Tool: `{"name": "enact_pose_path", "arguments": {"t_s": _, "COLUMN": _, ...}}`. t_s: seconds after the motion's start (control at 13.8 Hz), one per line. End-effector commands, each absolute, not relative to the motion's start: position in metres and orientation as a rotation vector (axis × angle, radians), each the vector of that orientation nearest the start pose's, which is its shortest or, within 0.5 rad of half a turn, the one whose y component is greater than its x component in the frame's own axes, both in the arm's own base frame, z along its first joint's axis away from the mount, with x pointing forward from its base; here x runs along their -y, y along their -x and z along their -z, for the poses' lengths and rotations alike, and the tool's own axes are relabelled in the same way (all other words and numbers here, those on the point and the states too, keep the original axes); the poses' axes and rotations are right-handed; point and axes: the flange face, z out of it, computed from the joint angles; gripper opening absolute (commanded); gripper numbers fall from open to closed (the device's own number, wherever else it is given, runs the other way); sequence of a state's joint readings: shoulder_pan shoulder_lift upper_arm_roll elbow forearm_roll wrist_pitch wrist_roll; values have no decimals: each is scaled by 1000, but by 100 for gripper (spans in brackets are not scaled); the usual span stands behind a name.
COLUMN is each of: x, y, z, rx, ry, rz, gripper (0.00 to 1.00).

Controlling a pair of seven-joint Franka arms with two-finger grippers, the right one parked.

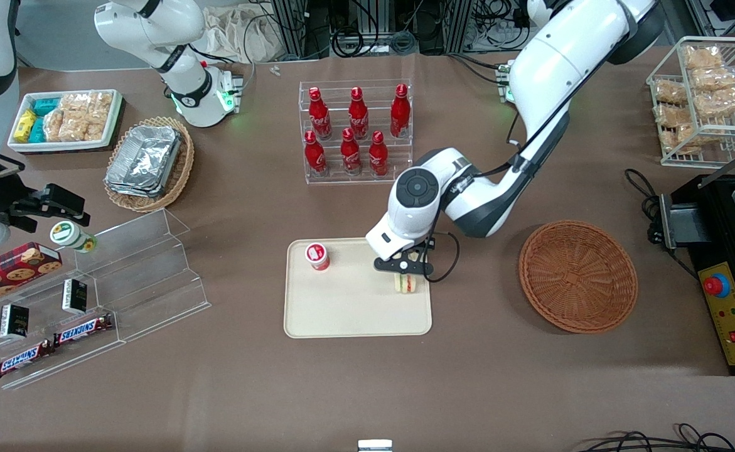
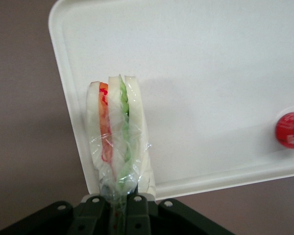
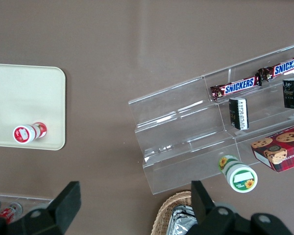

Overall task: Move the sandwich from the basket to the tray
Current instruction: 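Lower the sandwich onto the tray and open the left gripper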

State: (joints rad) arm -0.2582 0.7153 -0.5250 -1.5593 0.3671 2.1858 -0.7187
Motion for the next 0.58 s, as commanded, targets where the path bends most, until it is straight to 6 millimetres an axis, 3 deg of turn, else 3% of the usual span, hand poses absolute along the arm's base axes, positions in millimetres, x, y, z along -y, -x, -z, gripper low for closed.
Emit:
{"name": "enact_pose_path", "arguments": {"t_s": 0.0, "x": 445, "y": -549, "z": -250, "rx": -374, "ry": 3153, "rz": 4, "gripper": 0}}
{"name": "enact_pose_path", "arguments": {"t_s": 0.29, "x": 435, "y": -554, "z": -234, "rx": -403, "ry": 3128, "rz": -19, "gripper": 2}}
{"name": "enact_pose_path", "arguments": {"t_s": 0.36, "x": 434, "y": -556, "z": -236, "rx": -392, "ry": 3129, "rz": -16, "gripper": 28}}
{"name": "enact_pose_path", "arguments": {"t_s": 0.44, "x": 433, "y": -558, "z": -241, "rx": -382, "ry": 3131, "rz": -8, "gripper": 99}}
{"name": "enact_pose_path", "arguments": {"t_s": 0.51, "x": 431, "y": -560, "z": -249, "rx": -363, "ry": 3131, "rz": 1, "gripper": 100}}
